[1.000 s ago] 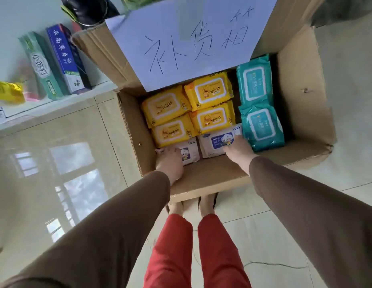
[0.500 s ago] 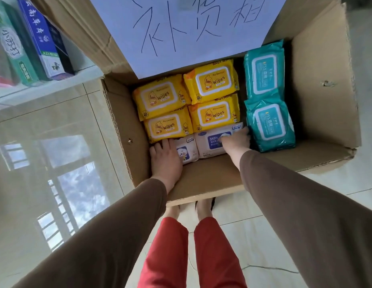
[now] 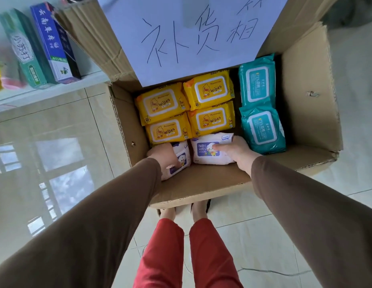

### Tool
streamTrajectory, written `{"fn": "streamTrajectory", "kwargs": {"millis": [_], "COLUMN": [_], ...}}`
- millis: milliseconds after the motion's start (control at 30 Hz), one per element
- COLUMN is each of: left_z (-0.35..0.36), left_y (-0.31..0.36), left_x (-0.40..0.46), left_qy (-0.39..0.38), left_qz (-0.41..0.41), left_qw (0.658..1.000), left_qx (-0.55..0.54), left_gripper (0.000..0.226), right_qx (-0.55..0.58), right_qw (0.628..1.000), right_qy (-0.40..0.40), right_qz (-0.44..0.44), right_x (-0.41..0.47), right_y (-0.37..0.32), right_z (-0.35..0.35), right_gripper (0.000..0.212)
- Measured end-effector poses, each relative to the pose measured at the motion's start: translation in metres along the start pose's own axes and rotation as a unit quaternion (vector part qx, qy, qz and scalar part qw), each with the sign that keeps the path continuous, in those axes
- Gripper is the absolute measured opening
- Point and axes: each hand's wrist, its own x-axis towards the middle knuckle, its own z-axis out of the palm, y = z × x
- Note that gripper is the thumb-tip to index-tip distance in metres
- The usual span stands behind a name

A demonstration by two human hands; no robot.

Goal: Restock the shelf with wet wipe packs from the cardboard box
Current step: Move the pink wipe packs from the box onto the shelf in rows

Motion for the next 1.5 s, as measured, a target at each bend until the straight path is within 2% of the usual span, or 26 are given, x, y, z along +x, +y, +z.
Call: {"fn": "streamTrajectory", "kwargs": {"millis": [100, 233, 333, 467, 600, 700, 767, 800, 867, 933, 1067, 1133, 1367, 1500], "left_z": [-0.017, -0.041, -0.077, -0.142, -0.208, -0.244, -0.263, -0.272, -0.29, -0.308, -0.346, -0.366, -0.45, -0.506], "left_y": [0.003, -0.009, -0.032, -0.08, -0.142, -0.202, -0.246, -0.267, -0.311, -0.355, -0.43, -0.46, -0.553, -0.608], "left_x": [-0.025, -0.091, -0.157, -0.259, -0.365, -0.437, -0.476, -0.493, -0.52, -0.541, -0.568, -0.574, -0.562, -0.548], "left_qy": [-0.021, 0.034, 0.077, 0.141, 0.223, 0.278, 0.311, 0.324, 0.345, 0.366, 0.412, 0.423, 0.416, 0.418], "left_qz": [0.011, 0.041, 0.057, 0.063, 0.069, 0.068, 0.063, 0.062, 0.063, 0.063, 0.058, 0.061, 0.062, 0.037], "left_qw": [1.0, 0.998, 0.992, 0.975, 0.945, 0.929, 0.917, 0.912, 0.899, 0.884, 0.863, 0.862, 0.879, 0.878], "left_qx": [-0.014, -0.026, -0.082, -0.161, -0.228, -0.236, -0.241, -0.245, -0.261, -0.284, -0.286, -0.271, -0.224, -0.231], "left_gripper": [0.046, 0.048, 0.05, 0.051, 0.053, 0.054, 0.054, 0.055, 0.055, 0.05, 0.043, 0.043, 0.041, 0.045], "right_qx": [-0.006, 0.013, 0.051, 0.088, 0.096, 0.079, 0.063, 0.06, 0.043, 0.025, 0.029, 0.032, 0.022, 0.022], "right_qw": [1.0, 0.998, 0.996, 0.982, 0.963, 0.95, 0.94, 0.935, 0.927, 0.915, 0.895, 0.888, 0.87, 0.862], "right_qy": [-0.014, -0.037, -0.038, -0.122, -0.182, -0.199, -0.21, -0.215, -0.208, -0.211, -0.245, -0.249, -0.262, -0.28], "right_qz": [-0.021, -0.045, -0.057, -0.114, -0.174, -0.228, -0.261, -0.277, -0.308, -0.342, -0.371, -0.386, -0.418, -0.421], "right_x": [-0.033, -0.098, -0.159, -0.251, -0.339, -0.398, -0.439, -0.455, -0.485, -0.509, -0.541, -0.549, -0.535, -0.521], "right_y": [-0.013, -0.045, -0.079, -0.141, -0.216, -0.273, -0.311, -0.327, -0.358, -0.385, -0.434, -0.456, -0.541, -0.599], "right_z": [-0.006, -0.022, -0.033, -0.031, -0.001, 0.042, 0.078, 0.096, 0.134, 0.172, 0.233, 0.258, 0.35, 0.408], "right_gripper": [0.033, 0.038, 0.038, 0.071, 0.05, 0.042, 0.027, 0.026, 0.038, 0.045, 0.044, 0.039, 0.044, 0.044]}}
